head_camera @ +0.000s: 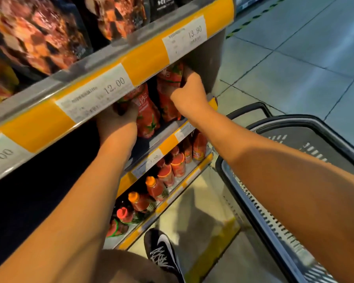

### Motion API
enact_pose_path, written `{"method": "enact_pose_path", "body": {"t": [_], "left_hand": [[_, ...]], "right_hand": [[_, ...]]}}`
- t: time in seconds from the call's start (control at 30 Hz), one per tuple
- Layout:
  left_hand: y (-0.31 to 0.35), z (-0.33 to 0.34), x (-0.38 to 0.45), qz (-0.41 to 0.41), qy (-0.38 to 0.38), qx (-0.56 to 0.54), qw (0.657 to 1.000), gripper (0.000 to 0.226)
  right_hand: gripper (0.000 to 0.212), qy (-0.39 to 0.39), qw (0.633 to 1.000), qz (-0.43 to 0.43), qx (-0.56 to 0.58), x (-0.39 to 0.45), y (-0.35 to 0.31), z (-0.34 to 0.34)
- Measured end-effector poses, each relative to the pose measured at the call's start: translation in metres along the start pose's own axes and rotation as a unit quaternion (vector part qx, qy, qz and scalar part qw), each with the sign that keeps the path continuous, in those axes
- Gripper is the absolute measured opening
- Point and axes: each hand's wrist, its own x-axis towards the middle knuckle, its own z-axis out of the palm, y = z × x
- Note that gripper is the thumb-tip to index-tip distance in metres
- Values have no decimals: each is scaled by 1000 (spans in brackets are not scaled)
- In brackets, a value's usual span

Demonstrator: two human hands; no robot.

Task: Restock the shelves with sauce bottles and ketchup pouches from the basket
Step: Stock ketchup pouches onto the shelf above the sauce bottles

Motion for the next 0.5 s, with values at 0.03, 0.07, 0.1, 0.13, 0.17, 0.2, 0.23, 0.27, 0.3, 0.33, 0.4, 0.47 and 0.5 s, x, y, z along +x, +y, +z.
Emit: {"method": "enact_pose_path", "body": {"t": [0.03,0.07,0.1,0.13,0.17,0.2,0.23,0.27,0.3,0.33,0.4,0.47,0.5], "left_hand": [[-6,-1,-1,17,-6,28,999,61],[-13,-3,-2,24,-33,60,997,63],[-22,-4,-4,21,-56,74,995,63],[-29,-6,-8,8,-72,78,994,61],[-35,-6,-9,3,-87,81,993,58],[-38,-7,-11,2,-93,83,992,55],[-44,-7,-11,-2,-98,80,992,52],[-43,-8,-12,-10,-102,73,992,50],[-45,-9,-10,-11,-109,69,992,48],[-44,-10,-9,-11,-113,70,991,48],[-45,-12,-6,-9,-116,73,990,48],[-47,-14,-4,-10,-115,70,991,50],[-48,-14,-3,-11,-117,67,991,52]], "right_hand": [[41,-17,999,9,-25,-3,6,0],[42,-32,998,22,-51,-5,12,0],[43,-44,996,32,-74,-7,17,0],[43,-53,992,36,-106,-8,19,0],[39,-60,988,33,-141,-7,22,0],[30,-71,982,28,-172,-6,23,0],[20,-79,978,31,-192,-4,24,0],[24,-85,974,41,-207,0,25,0],[35,-82,970,48,-223,6,25,0],[41,-83,965,59,-243,11,27,-1],[37,-104,949,52,-292,21,25,-2],[24,-120,965,13,-231,34,25,-1],[36,-118,976,14,-183,41,25,0]]}}
